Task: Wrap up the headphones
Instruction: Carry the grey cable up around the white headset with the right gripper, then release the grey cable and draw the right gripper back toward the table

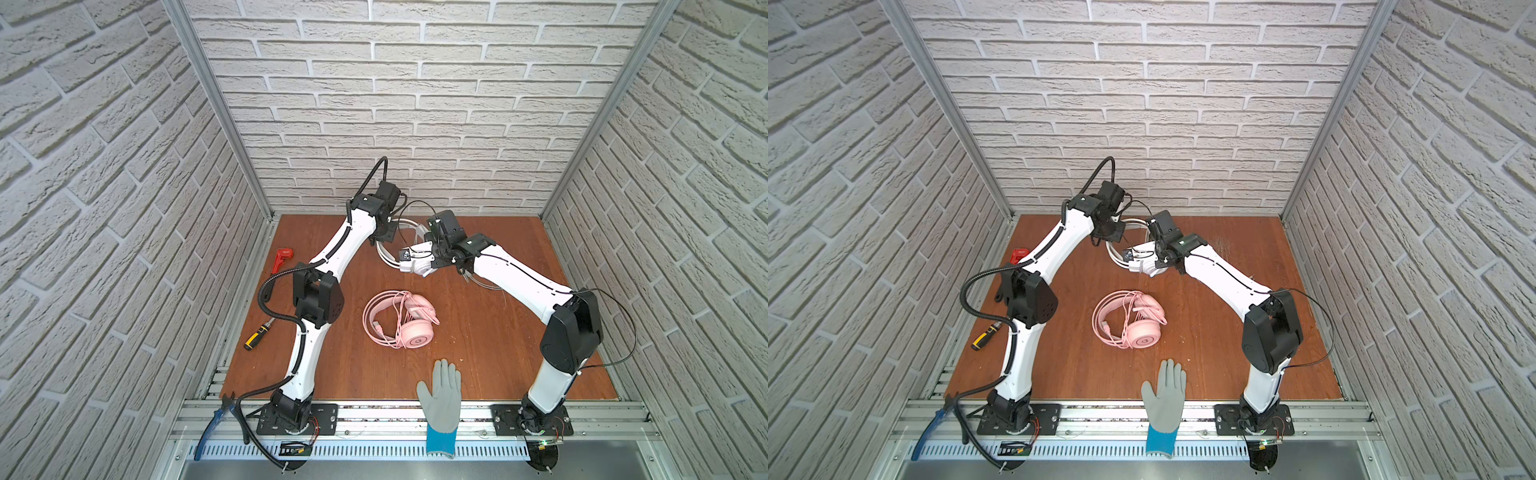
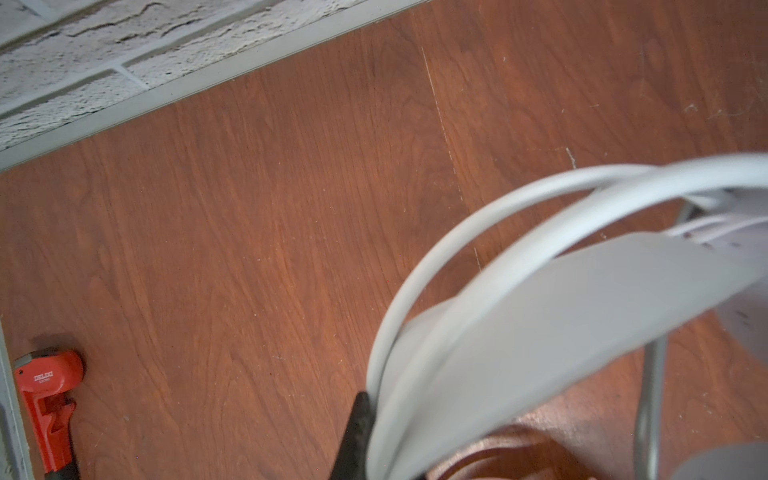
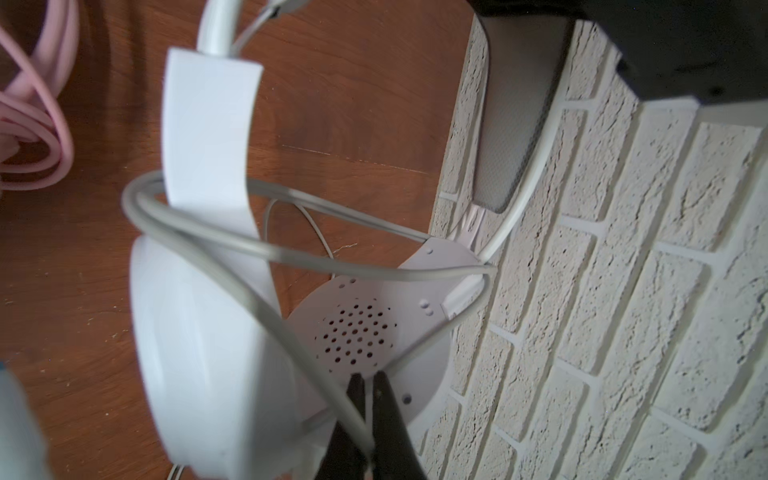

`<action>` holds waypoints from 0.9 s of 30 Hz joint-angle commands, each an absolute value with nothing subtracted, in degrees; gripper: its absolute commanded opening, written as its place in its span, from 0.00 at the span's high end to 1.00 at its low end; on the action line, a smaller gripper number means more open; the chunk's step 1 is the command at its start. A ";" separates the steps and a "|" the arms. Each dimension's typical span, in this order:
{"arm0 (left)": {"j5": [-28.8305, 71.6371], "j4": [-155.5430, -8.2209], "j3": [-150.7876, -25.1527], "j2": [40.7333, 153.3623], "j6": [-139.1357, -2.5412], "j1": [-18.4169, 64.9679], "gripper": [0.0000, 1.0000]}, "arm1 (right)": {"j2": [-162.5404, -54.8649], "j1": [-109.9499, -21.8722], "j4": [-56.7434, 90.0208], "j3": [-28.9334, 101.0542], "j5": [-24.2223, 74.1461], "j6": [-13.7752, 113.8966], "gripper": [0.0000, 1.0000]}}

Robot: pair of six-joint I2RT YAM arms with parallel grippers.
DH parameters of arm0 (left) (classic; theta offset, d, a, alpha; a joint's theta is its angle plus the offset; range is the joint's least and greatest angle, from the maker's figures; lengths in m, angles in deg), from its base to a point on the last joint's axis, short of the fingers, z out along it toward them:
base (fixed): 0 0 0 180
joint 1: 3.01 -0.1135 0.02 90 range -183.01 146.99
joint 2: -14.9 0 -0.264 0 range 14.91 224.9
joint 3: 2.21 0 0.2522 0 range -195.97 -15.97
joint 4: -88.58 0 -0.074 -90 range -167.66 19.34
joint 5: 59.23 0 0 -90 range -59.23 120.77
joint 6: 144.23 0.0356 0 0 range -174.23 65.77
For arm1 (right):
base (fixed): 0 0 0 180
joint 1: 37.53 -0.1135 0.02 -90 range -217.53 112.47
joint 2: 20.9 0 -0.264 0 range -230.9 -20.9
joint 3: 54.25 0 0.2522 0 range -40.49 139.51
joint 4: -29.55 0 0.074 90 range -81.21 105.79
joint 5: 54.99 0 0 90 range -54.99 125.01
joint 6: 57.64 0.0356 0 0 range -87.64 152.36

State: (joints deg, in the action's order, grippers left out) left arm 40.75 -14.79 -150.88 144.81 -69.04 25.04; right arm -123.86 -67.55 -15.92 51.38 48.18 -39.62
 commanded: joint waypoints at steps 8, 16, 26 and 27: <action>34.04 -17.92 -149.12 143.99 -66.84 25.58 1.00 | -127.39 -64.45 -9.77 55.54 45.38 -34.51 0.84; 32.98 -17.39 -149.04 143.89 -65.53 26.00 1.00 | -129.67 -63.03 -7.77 57.49 44.86 -31.13 0.75; 30.74 -19.80 -147.29 142.91 -64.04 26.44 1.00 | -137.91 -59.40 -16.06 68.97 42.76 -21.57 0.71; 30.73 -20.04 -147.19 142.68 -64.02 26.43 1.00 | -138.43 -58.93 -17.10 69.91 41.97 -20.13 0.71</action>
